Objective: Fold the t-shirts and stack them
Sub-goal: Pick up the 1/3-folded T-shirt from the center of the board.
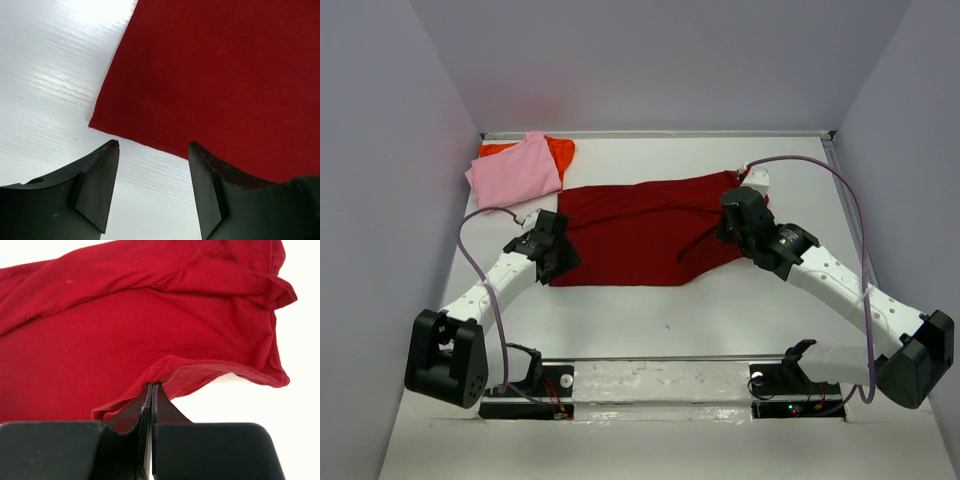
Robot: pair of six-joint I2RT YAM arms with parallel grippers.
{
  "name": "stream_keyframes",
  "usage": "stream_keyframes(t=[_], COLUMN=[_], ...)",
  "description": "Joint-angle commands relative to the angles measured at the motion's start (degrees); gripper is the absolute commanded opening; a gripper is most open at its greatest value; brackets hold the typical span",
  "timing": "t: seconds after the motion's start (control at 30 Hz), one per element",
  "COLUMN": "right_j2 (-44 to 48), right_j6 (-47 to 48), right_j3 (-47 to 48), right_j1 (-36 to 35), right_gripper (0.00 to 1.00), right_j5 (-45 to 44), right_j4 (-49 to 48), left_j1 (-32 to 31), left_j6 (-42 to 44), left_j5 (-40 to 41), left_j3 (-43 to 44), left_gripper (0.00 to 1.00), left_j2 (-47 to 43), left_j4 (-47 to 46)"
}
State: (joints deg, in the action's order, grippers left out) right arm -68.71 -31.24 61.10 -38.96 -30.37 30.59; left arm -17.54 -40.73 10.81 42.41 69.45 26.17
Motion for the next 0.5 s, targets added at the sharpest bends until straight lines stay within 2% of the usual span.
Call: stream_keyframes(t=[0.0, 0.13, 0.23, 0.47], right_j2=[2.00, 2.61, 3.23, 3.76], right_j6=[1.45, 1.80, 1.98, 1.98], right_j3=[0.60, -0.02, -0.89, -1.86], right_j1=[0.55, 1.08, 1.08, 1.61], right_gripper=[0.00, 0.00, 0.00, 0.00], right_j5=[0.66, 1.28, 1.37, 3.21], right_j4=[-4.57, -5.10, -5.63, -6.51], left_j1=[-0.13, -0.13, -0.13, 0.58], left_j6=[-4.09, -7.17, -7.43, -7.79], left_j5=[-1.67, 0.78, 5.70, 10.20], left_j3=[-2.16, -2.34, -1.46, -1.63], left_gripper=[0.67, 0.67, 0.68, 0.70], left_j2=[2.53, 3.67, 2.89, 3.06], left_j4=[-1.12, -0.69, 2.12, 4.15])
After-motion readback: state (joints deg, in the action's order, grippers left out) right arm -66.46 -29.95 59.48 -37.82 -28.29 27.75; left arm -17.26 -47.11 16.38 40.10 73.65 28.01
